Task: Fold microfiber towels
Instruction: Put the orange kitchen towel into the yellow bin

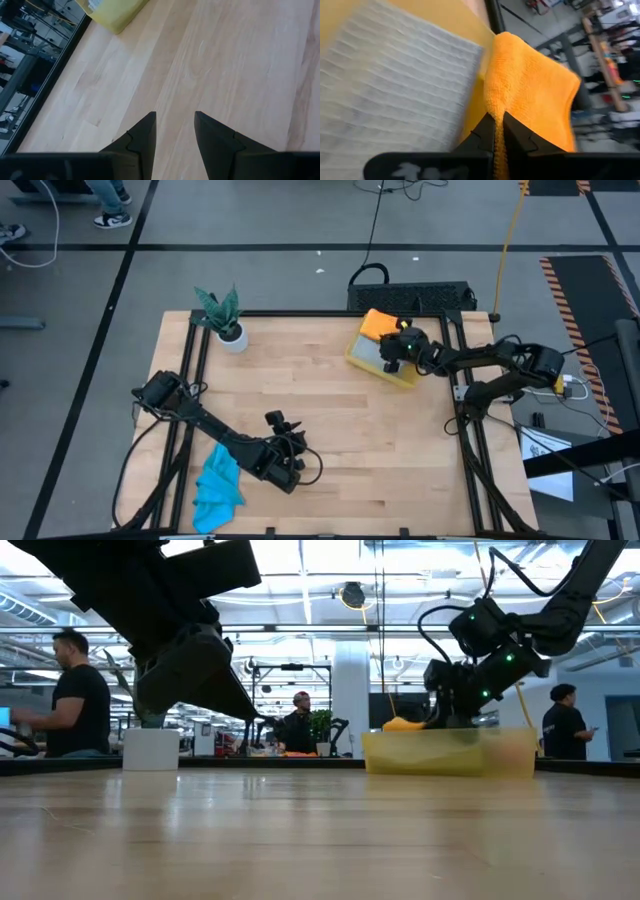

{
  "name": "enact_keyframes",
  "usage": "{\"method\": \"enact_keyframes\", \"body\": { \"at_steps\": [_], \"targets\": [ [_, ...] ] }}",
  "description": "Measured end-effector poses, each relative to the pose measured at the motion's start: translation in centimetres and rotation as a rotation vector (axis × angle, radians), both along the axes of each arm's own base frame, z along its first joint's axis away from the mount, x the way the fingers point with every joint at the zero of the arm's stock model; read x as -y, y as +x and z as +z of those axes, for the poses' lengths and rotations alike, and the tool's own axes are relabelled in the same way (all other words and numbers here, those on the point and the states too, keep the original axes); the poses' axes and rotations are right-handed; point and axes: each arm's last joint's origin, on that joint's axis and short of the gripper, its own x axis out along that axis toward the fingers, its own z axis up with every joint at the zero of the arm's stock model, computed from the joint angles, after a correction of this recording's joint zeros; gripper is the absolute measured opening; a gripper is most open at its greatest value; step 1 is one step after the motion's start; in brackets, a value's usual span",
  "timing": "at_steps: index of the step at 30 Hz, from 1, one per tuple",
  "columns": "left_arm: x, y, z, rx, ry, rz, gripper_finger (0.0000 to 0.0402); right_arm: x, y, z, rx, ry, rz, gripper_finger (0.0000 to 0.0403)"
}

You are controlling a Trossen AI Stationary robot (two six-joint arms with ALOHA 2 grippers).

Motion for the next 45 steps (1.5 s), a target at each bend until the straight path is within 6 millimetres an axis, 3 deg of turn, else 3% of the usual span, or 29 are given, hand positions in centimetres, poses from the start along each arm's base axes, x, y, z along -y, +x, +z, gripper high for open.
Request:
{"method": "enact_keyframes", "body": {
  "at_steps": [14, 27, 34, 45],
  "targets": [
    [0.0, 0.0, 0.0, 0.001, -0.001, 0.0, 0.0136, -0.3, 0.1, -0.2, 0.141, 0.168, 0.033, 0.0007],
    [-0.1, 0.1, 0.0, 0.002, -0.002, 0.005, 0.0136, -1.2, -0.1, 2.8, 0.185, -0.017, -0.043, 0.0007],
    [-0.1, 0.1, 0.0, 0.003, -0.002, 0.006, 0.0136, -1.7, 0.1, 0.8, 0.155, 0.172, -0.004, 0.0007],
    [-0.1, 0.1, 0.0, 0.005, -0.005, 0.008, 0.0136, -0.7, 0.7, -0.7, 0.222, 0.231, -0.051, 0.0018]
  ]
}}
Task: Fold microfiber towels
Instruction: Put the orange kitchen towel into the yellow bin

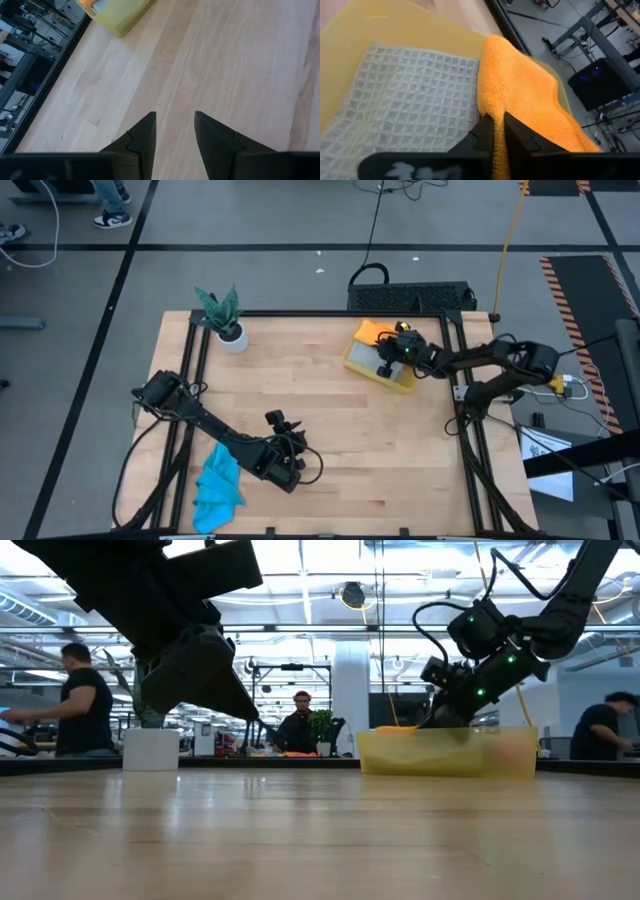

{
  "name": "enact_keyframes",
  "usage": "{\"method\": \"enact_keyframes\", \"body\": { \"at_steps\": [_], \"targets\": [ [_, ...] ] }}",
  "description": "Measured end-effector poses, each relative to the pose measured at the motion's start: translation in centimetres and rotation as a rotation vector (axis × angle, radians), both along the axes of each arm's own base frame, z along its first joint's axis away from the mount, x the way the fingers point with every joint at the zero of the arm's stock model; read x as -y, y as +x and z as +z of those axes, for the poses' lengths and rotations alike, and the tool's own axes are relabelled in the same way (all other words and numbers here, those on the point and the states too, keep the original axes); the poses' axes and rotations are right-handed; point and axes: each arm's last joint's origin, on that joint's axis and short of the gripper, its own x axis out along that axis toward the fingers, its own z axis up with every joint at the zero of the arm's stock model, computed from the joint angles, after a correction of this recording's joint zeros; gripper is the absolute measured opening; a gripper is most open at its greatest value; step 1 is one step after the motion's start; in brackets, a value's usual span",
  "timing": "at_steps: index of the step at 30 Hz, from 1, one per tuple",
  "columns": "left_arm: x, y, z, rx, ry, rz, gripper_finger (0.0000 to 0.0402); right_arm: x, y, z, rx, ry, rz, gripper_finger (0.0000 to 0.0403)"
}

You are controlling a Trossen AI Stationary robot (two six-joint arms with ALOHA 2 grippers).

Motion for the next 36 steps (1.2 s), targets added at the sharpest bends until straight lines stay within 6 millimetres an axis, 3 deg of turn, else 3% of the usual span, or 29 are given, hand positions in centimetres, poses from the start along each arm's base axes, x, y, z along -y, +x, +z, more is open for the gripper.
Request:
{"method": "enact_keyframes", "body": {
  "at_steps": [7, 14, 19, 25, 32, 36],
  "targets": [
    [0.0, 0.0, 0.0, -0.004, -0.007, -0.002, 0.0136, -0.1, -0.1, -0.2, -0.008, 0.02, 0.003, 0.0076],
    [0.0, 0.0, 0.0, -0.005, -0.006, -0.002, 0.0136, -0.6, -0.4, 1.9, 0.113, 0.069, 0.033, 0.0142],
    [0.0, 0.0, 0.0, -0.005, -0.007, -0.002, 0.0136, -1.2, -1.2, 3.5, 0.193, 0.122, 0.028, 0.0156],
    [0.0, 0.0, 0.0, -0.005, -0.006, -0.003, 0.0136, 0.1, -2.1, 4.8, 0.336, 0.181, -0.089, 0.0124],
    [0.0, 0.1, 0.0, 0.003, -0.01, -0.003, 0.0136, 2.5, -3.6, 1.9, 0.214, 0.299, -0.276, 0.0018],
    [0.0, 0.2, 0.0, 0.005, -0.01, -0.009, 0.0136, 2.7, -3.8, 0.2, 0.111, 0.32, -0.337, 0.001]
  ]
}}
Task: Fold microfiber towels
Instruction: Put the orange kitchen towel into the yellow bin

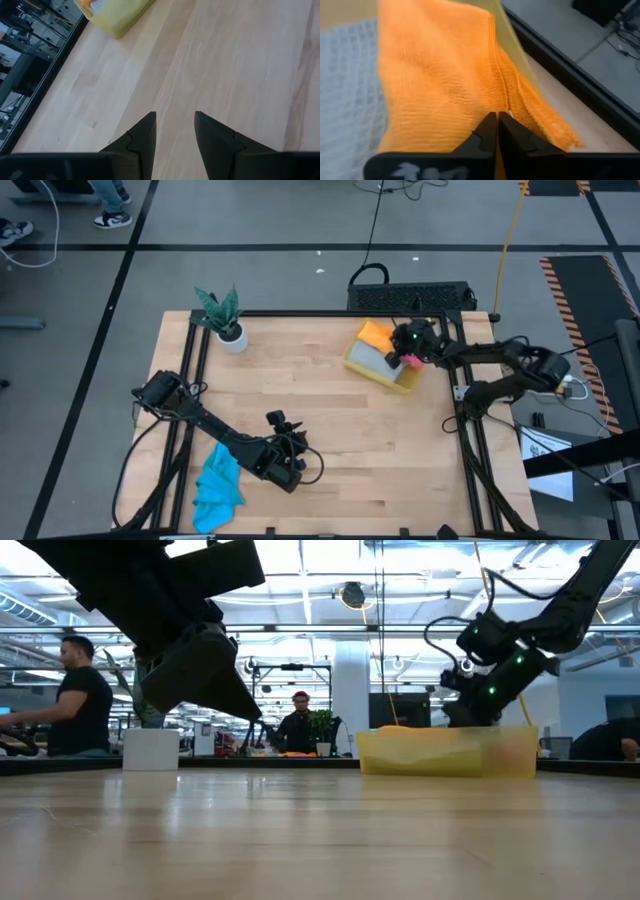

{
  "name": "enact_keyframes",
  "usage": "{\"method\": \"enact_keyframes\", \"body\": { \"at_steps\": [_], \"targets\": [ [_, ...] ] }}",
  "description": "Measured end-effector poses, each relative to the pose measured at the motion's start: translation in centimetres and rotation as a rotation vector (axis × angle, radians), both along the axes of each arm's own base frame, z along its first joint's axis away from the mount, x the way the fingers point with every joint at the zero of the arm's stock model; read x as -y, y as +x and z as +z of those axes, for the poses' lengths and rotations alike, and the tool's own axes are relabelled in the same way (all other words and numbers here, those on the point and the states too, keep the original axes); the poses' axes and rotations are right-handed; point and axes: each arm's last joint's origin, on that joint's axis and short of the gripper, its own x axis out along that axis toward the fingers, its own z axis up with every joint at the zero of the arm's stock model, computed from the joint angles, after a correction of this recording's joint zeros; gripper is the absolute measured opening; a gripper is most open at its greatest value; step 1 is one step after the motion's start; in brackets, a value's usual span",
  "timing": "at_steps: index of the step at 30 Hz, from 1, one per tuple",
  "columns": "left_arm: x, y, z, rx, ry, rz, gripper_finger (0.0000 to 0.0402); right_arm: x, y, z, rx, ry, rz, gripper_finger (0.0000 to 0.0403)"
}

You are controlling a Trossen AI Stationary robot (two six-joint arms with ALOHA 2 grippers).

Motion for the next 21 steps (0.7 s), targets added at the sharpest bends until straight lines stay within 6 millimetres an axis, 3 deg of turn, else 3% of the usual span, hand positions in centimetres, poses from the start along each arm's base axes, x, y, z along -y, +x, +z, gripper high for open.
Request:
{"method": "enact_keyframes", "body": {
  "at_steps": [7, 21],
  "targets": [
    [0.0, 0.0, 0.0, 0.0, 0.002, -0.006, 0.0136, 0.1, 0.0, -0.5, -0.051, -0.014, 0.006, 0.0007],
    [0.0, 0.1, 0.0, 0.001, 0.001, -0.006, 0.0136, -2.0, -0.4, 4.2, 0.117, -0.112, 0.043, 0.0]
  ]
}}
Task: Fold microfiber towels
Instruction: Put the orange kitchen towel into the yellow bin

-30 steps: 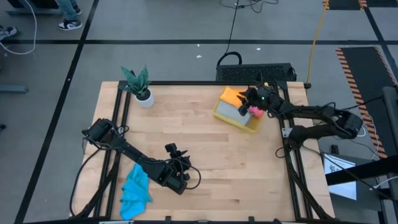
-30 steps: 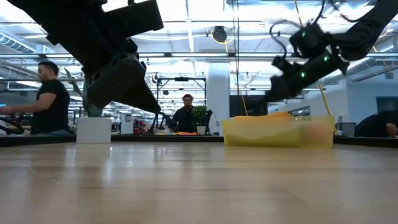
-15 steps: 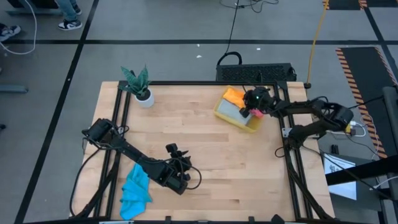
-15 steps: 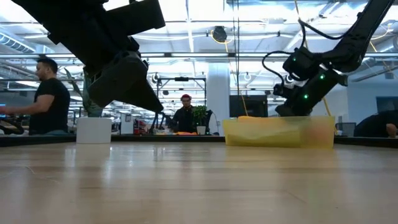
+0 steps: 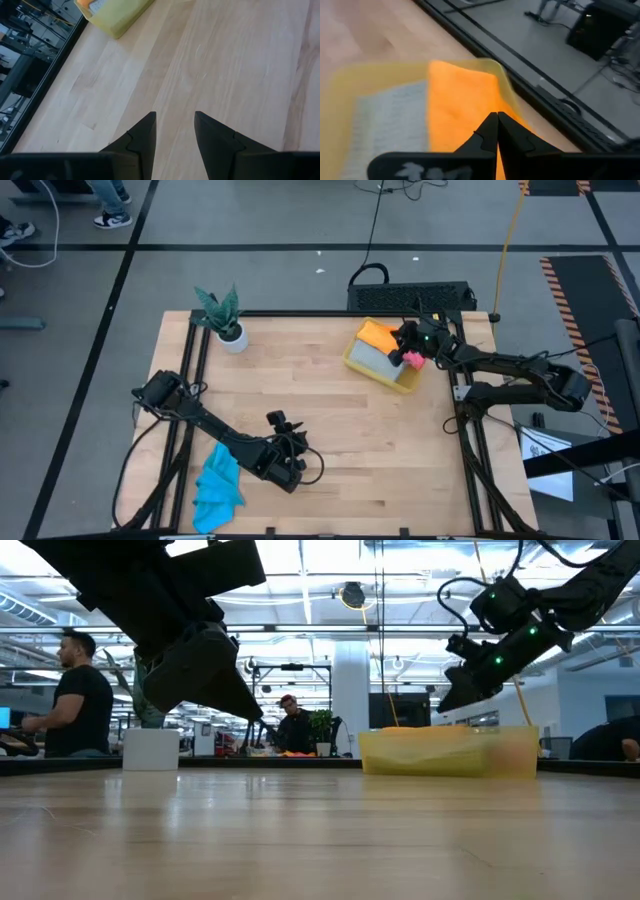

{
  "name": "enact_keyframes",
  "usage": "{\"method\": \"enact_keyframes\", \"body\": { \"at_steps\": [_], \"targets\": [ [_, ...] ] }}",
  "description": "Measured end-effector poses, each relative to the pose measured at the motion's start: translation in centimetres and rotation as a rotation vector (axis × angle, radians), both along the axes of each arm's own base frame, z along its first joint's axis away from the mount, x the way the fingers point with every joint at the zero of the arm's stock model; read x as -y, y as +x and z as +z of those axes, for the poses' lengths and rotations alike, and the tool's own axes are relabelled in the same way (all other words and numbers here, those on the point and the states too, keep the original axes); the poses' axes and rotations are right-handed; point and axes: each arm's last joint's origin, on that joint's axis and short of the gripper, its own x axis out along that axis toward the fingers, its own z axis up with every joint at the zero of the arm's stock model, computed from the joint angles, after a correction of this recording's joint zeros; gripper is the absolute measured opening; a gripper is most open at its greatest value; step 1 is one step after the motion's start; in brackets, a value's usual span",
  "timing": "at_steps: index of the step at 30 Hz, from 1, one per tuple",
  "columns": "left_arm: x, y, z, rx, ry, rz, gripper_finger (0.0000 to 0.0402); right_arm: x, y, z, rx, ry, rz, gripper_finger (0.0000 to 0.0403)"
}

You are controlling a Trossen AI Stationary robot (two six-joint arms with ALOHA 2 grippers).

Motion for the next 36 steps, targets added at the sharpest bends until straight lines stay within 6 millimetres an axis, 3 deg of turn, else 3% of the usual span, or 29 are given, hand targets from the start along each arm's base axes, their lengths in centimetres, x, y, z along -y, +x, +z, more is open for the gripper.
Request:
{"method": "enact_keyframes", "body": {
  "at_steps": [5, 14, 18, 24, 31, 36],
  "targets": [
    [0.0, 0.1, 0.0, 0.007, -0.004, 0.0, 0.0136, -0.2, 0.8, -0.4, 0.09, 0.102, 0.114, 0.0],
    [0.1, 0.1, 0.0, 0.014, -0.007, -0.003, 0.0136, 0.7, 1.3, -4.5, -0.07, 0.217, 0.067, 0.0],
    [0.1, 0.1, 0.0, 0.012, -0.006, -0.005, 0.0136, 0.9, 1.5, -5.3, -0.117, 0.213, 0.091, 0.0],
    [0.1, 0.1, 0.0, 0.012, -0.006, -0.005, 0.0136, 0.5, 1.2, -3.6, -0.053, 0.179, 0.083, 0.0],
    [0.1, 0.1, 0.0, 0.012, -0.006, -0.005, 0.0136, 0.2, 0.8, -0.4, 0.183, 0.165, 0.009, 0.0],
    [0.1, 0.1, 0.1, 0.013, -0.006, -0.005, 0.0136, 0.7, 1.6, -0.1, 0.293, 0.147, 0.026, 0.0]
  ]
}}
